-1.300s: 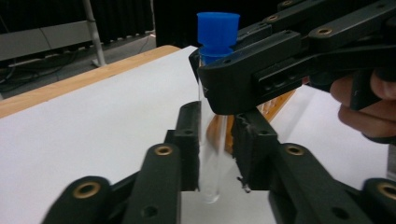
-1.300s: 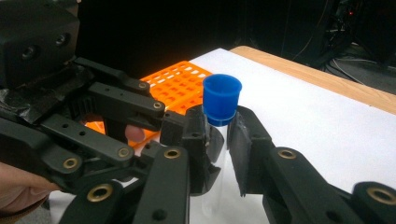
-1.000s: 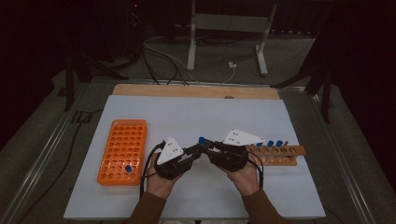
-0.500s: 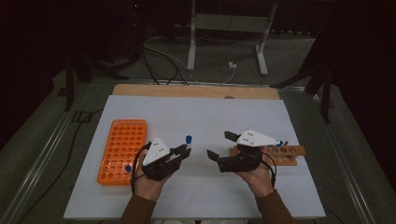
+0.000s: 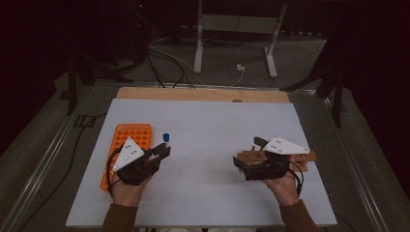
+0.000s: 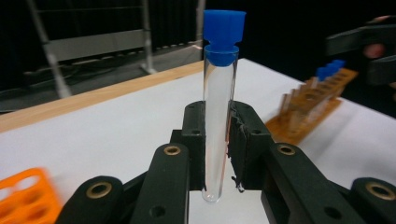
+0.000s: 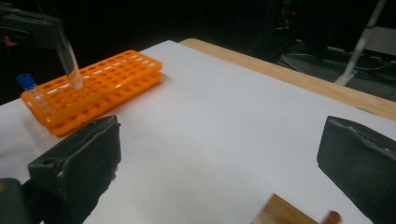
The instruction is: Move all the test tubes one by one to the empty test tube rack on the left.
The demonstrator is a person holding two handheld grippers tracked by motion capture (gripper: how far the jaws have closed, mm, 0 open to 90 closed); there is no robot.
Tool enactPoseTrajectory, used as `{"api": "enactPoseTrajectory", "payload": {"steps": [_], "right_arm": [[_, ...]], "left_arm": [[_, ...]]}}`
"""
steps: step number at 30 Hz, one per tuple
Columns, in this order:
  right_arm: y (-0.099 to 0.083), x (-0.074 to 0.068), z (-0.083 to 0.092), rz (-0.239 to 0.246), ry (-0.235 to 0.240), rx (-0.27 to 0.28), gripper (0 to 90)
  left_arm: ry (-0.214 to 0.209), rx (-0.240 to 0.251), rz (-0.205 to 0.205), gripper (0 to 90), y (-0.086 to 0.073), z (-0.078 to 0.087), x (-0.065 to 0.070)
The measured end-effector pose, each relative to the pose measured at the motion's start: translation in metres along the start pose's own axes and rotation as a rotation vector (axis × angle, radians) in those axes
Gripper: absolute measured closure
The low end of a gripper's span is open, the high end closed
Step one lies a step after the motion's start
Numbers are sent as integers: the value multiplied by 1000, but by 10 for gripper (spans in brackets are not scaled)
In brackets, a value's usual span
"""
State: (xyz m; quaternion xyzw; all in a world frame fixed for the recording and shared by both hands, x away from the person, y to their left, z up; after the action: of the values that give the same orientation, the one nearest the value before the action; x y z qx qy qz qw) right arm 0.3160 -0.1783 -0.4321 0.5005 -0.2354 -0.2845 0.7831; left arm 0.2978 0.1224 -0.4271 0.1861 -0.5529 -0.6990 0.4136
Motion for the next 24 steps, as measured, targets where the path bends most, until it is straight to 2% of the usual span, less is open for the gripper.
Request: {"api": "enactPoseTrajectory", "payload": {"steps": [6, 8, 14, 17, 24], "right_arm": [[-3, 8, 12, 1, -23, 7, 0], [-4, 14, 16, 0, -36, 11, 0], [-9, 29, 29, -23, -76, 19, 0], [-16, 37, 35, -35, -95, 18, 0], [-27, 51, 49, -57, -136, 17, 0]], "left_arm": [[47, 18, 16, 784, 0, 16, -20], [64, 21, 14, 784, -1, 20, -27], [98, 31, 43, 784, -6, 30, -48], [126, 29, 51, 784, -11, 34, -55], [151, 6, 65, 784, -23, 39, -65]]}}
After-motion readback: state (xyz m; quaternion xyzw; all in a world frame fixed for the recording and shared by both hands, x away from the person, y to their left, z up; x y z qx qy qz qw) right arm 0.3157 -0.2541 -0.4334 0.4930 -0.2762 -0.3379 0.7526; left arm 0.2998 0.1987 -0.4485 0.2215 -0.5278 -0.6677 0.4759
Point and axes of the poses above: each handheld gripper's, and its own axes: z roughly backward along the jaws, y roughly out of its top, x roughly to its right, the point moved 7 cm from there along -z, roughly forward along the jaws, and after that the axes turned 9 degrees about z, right-handed, at the moved point
